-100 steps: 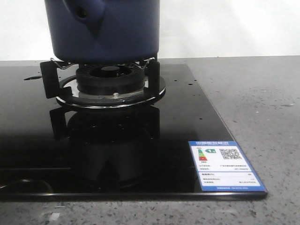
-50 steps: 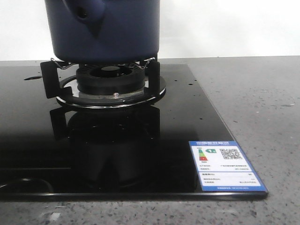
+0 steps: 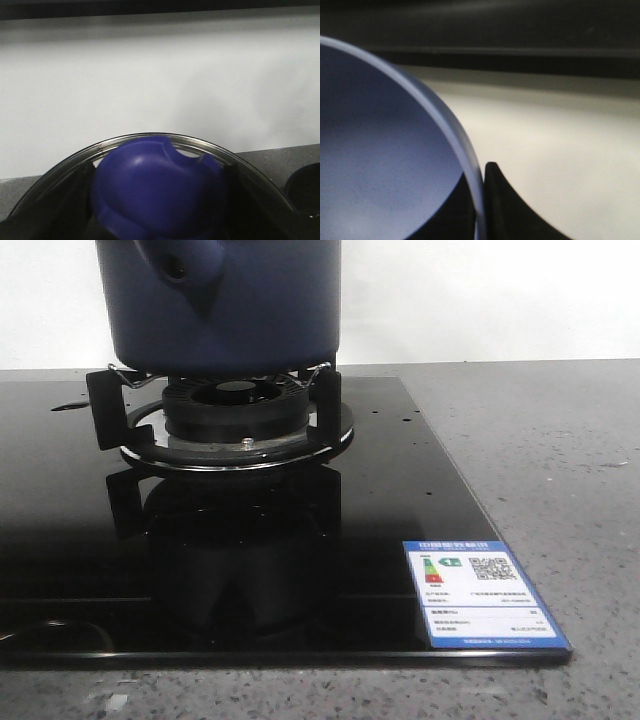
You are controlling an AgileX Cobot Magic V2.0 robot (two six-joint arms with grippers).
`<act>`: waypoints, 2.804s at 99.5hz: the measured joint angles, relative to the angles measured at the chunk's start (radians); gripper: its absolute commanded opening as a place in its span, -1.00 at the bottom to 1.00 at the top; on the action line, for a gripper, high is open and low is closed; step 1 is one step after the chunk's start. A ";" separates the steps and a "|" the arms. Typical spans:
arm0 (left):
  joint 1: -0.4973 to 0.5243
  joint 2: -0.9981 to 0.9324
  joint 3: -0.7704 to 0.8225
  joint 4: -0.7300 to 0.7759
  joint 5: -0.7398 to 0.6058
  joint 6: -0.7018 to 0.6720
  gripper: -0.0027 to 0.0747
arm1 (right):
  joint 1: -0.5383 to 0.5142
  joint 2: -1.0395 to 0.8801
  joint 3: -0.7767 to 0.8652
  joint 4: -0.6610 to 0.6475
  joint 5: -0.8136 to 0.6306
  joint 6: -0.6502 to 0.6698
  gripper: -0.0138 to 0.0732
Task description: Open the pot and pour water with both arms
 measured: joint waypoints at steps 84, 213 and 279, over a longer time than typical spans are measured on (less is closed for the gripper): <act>0.000 0.000 0.000 0.000 0.000 0.000 0.07 | 0.000 0.000 0.000 -0.142 -0.274 0.000 -0.78; -0.335 0.015 0.000 -0.120 -0.097 0.050 0.07 | -0.525 -0.134 -0.339 -0.098 1.545 0.107 -0.78; -0.489 0.111 0.002 -0.123 -0.174 0.077 0.07 | -0.607 -0.014 -0.070 -0.073 1.517 0.115 -0.78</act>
